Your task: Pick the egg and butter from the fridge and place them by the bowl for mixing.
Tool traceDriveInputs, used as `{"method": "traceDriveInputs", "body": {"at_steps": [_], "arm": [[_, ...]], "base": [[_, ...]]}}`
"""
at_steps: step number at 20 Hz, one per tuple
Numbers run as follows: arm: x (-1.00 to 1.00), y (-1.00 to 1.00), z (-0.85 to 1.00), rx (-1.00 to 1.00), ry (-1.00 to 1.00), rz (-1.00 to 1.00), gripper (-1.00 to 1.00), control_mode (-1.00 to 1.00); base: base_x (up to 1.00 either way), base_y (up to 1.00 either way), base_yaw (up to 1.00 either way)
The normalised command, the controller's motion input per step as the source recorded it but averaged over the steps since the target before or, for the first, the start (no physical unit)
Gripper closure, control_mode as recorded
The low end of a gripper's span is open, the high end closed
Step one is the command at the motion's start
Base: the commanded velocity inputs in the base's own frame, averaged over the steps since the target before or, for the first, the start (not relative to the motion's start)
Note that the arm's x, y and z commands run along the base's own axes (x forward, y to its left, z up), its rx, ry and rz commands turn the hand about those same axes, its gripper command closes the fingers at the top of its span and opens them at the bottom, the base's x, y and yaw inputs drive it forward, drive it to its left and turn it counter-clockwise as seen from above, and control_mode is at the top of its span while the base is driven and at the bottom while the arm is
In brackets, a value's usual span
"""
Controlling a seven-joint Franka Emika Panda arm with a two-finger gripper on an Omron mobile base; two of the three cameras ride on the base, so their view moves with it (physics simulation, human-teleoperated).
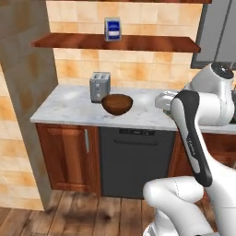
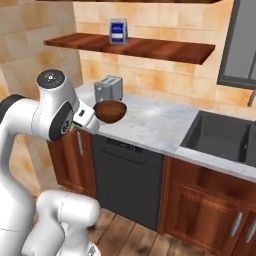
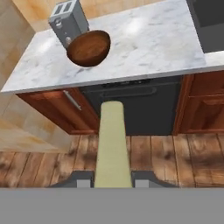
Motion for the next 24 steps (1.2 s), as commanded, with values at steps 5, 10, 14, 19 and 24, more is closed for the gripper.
{"method": "traceDriveInputs", "body": {"at_steps": [5,10,14,19,24], "arm": [[0.00,0.00,0.00,0.00,0.00,0.00,1.00,1.00],[0.00,0.00,0.00,0.00,0.00,0.00,1.00,1.00],[0.00,0.00,0.00,0.00,0.00,0.00,1.00,1.00],[0.00,0.00,0.00,0.00,0.00,0.00,1.00,1.00],[0.00,0.00,0.00,0.00,0.00,0.00,1.00,1.00]], "base": [[0.81,0.37,-0.22],[0.75,0.38,-0.29],[0.63,0.38,-0.37],[0.57,0.32,-0.25],[0.53,0.27,-0.16]]}}
